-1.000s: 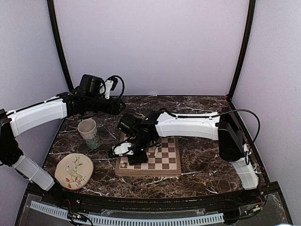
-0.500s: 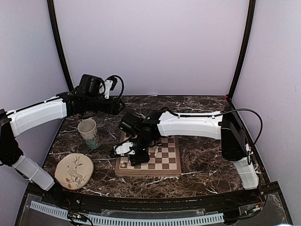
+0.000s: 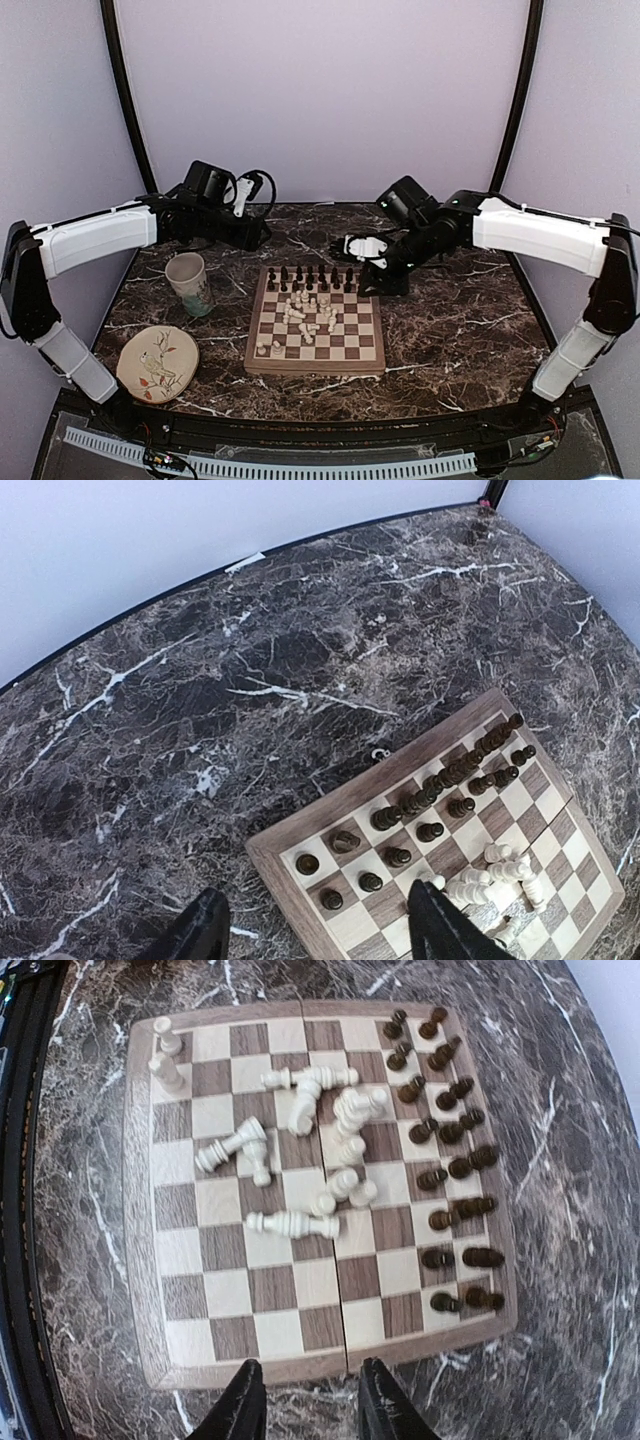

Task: Set up the chess pieces on the board
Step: Pick up the chess pile from the chessboard, then pick up the pawn from the chess pile.

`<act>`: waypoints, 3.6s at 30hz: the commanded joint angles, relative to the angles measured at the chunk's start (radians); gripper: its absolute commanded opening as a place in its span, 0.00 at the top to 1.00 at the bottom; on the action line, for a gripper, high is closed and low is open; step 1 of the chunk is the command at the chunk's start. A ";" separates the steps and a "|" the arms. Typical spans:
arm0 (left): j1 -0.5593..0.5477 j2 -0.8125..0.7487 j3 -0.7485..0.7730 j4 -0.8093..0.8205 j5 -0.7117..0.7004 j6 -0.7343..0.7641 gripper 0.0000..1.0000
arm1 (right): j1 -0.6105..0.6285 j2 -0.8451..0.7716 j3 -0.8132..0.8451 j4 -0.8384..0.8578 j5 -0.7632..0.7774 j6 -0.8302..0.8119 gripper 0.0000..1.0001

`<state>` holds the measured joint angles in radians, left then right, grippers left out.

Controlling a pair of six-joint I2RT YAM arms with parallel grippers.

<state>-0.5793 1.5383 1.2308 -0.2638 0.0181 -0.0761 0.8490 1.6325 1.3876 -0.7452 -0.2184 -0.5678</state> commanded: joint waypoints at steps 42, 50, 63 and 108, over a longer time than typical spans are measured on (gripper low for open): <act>-0.280 0.289 0.055 -0.319 -0.082 -0.274 0.53 | -0.350 -0.405 -0.538 0.416 -0.143 0.042 0.65; -0.280 0.315 0.069 -0.320 -0.084 -0.275 0.53 | -0.350 -0.397 -0.539 0.415 -0.146 0.039 0.65; -0.280 0.325 0.074 -0.378 -0.112 -0.288 0.73 | -0.351 -0.377 -0.535 0.405 -0.154 0.032 0.65; -0.280 -0.034 -0.373 0.314 0.044 -0.322 1.00 | -0.346 -0.093 -0.071 0.130 -0.402 0.192 0.65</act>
<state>-0.8566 1.5467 0.9028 -0.1219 -0.0235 -0.3962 0.5011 1.4796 1.2308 -0.5457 -0.5152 -0.4297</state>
